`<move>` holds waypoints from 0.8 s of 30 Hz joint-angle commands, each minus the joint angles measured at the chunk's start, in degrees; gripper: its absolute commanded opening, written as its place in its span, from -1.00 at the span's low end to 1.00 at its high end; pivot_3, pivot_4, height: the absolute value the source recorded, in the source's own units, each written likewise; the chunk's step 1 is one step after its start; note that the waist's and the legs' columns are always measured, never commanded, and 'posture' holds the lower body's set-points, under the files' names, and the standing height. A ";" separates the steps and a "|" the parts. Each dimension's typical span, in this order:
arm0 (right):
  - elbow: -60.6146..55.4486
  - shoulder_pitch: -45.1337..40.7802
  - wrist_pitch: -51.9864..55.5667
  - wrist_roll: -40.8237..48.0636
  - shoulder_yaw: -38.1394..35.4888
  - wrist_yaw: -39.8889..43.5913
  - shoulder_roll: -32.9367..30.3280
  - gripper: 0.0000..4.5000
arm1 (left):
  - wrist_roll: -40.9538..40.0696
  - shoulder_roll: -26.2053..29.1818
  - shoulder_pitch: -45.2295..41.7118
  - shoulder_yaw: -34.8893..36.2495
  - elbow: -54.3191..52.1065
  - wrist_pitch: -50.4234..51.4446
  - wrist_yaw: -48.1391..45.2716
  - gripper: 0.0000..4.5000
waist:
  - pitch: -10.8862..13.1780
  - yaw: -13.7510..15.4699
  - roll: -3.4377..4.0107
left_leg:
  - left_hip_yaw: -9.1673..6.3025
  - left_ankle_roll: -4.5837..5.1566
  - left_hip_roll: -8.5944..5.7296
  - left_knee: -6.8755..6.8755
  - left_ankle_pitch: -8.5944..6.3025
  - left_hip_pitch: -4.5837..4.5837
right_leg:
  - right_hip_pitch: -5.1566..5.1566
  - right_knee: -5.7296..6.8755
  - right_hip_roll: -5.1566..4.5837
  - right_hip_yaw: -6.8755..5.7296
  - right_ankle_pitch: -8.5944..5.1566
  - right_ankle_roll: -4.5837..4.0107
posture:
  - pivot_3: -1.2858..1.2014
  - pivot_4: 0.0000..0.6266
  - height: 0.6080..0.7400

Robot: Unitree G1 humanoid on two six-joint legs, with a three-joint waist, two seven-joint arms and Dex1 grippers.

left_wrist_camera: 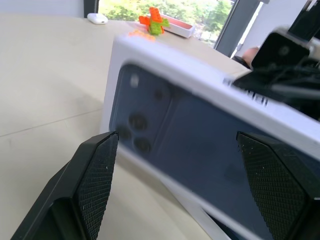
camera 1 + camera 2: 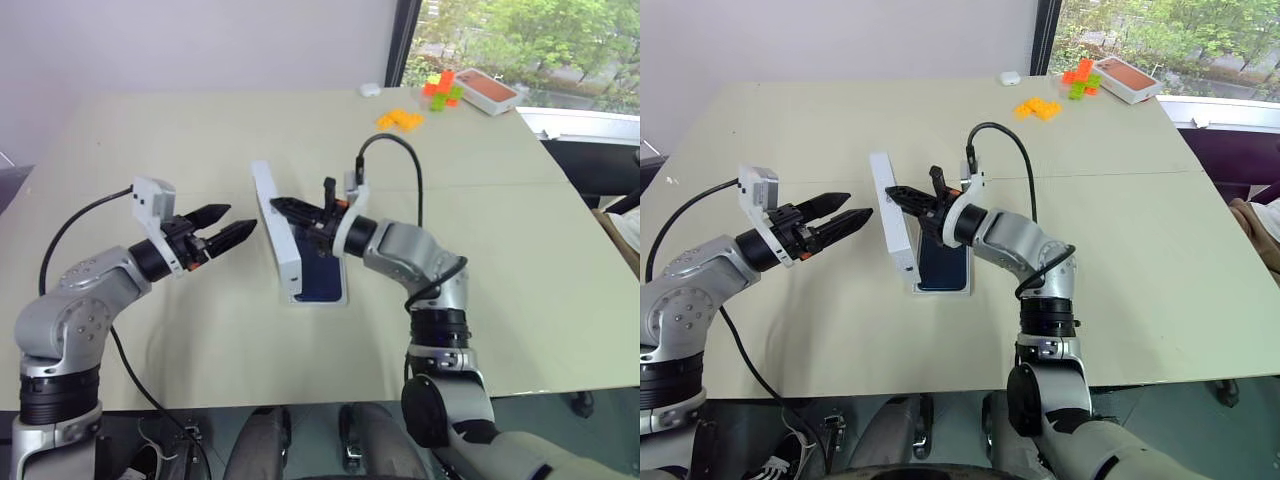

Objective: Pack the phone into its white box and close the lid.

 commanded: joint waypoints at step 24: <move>-0.71 0.71 -19.84 -4.82 4.81 -7.03 5.23 -0.93 | -4.22 -0.41 2.17 2.99 -0.70 -0.25 1.52 0.77 | 0.00 0.07 0.00 | 0.01 0.00 0.00 0.03 0.00 0.04 | 0.04 0.00 -0.01 0.02 0.00 -0.01 | 0.03 -0.52 1.00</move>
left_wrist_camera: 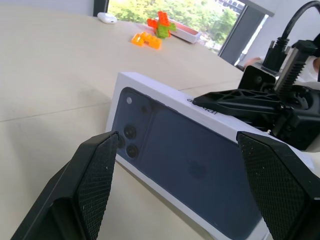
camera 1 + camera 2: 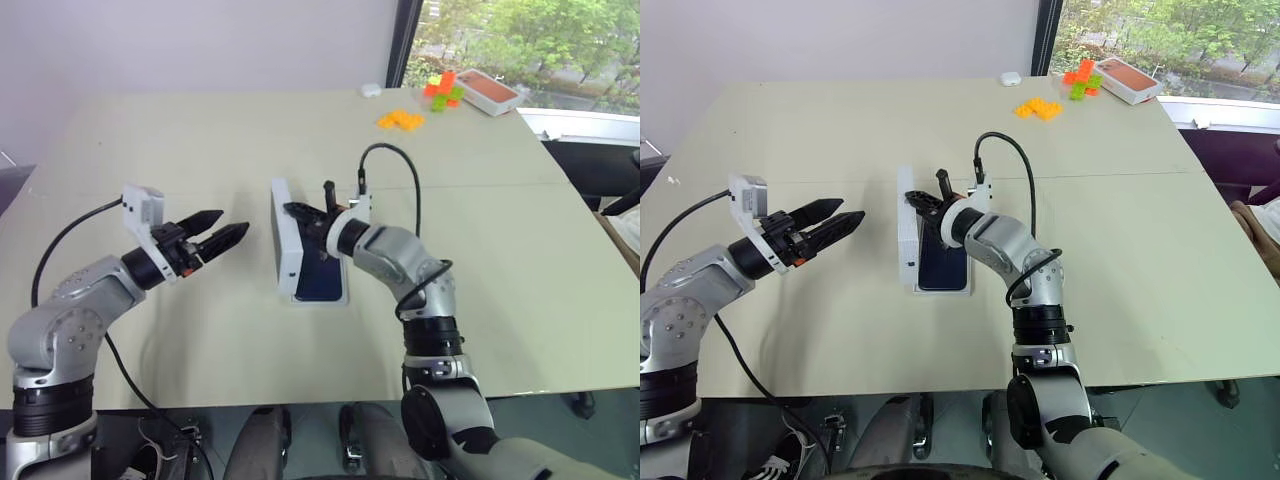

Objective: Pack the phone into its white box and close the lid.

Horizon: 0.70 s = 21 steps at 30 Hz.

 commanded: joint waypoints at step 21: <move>-7.89 6.09 0.64 1.35 2.35 -7.39 -0.34 -1.00 | 3.17 -7.04 -2.25 -4.56 1.55 -2.76 3.34 -0.63 | -0.03 0.15 0.00 | 0.01 0.00 0.00 -0.01 0.00 0.08 | 0.13 -0.06 -0.01 0.01 -0.01 0.00 | 0.03 -0.52 1.00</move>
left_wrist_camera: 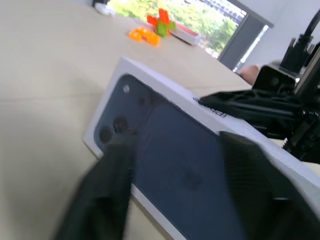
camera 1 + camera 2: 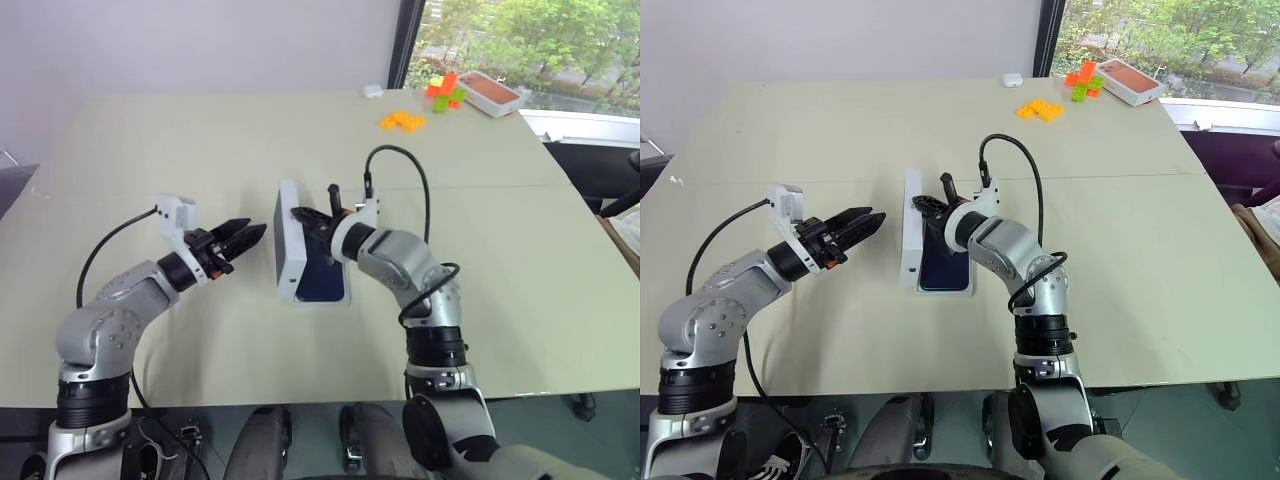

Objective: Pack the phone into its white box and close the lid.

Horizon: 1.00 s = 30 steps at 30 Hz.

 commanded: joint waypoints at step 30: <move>0.09 -6.94 9.44 -26.47 3.81 33.04 -30.19 0.47 | 8.40 -7.82 -4.57 -8.94 5.83 -6.34 -2.50 -0.87 | 0.03 0.43 0.03 | 0.04 0.02 -0.02 0.04 -0.01 -0.02 | 0.03 -0.06 0.04 0.00 0.00 0.01 | 0.03 -0.52 1.00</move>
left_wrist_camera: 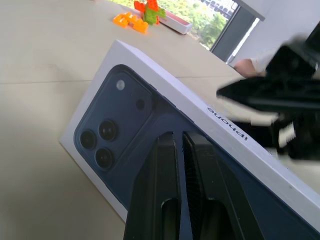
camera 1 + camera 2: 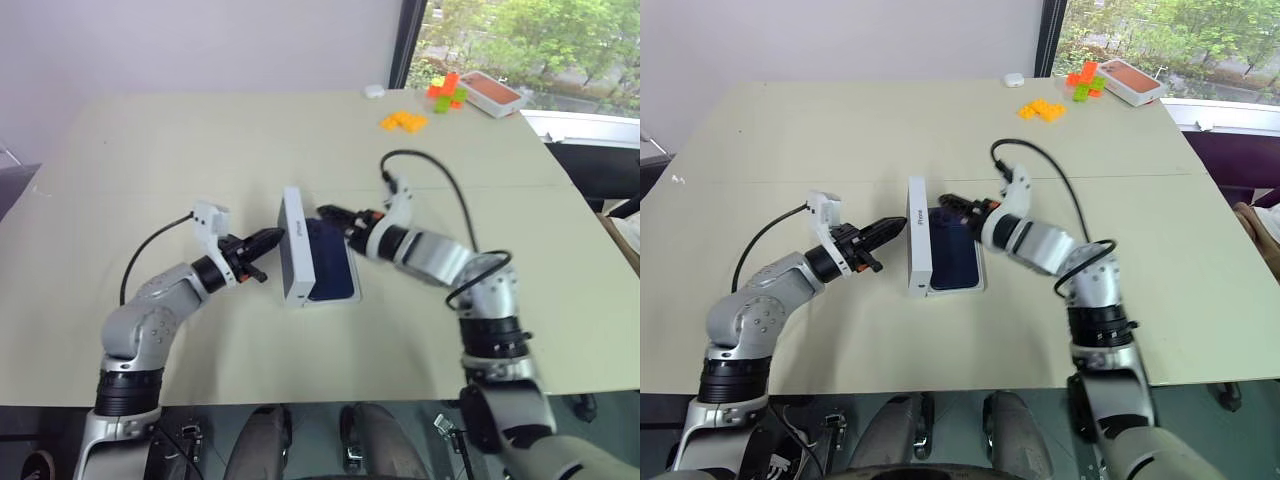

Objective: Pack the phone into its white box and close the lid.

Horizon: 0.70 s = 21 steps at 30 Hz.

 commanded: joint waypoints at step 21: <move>1.93 -3.60 -9.71 -50.23 10.20 43.24 -11.45 0.47 | 1.38 -1.52 -7.27 0.70 2.17 0.17 -1.64 -0.87 | 0.01 -0.05 0.03 | 0.05 0.36 0.03 0.05 -0.21 -0.20 | 0.04 -0.53 0.02 0.02 0.11 0.26 | 0.03 -0.52 1.00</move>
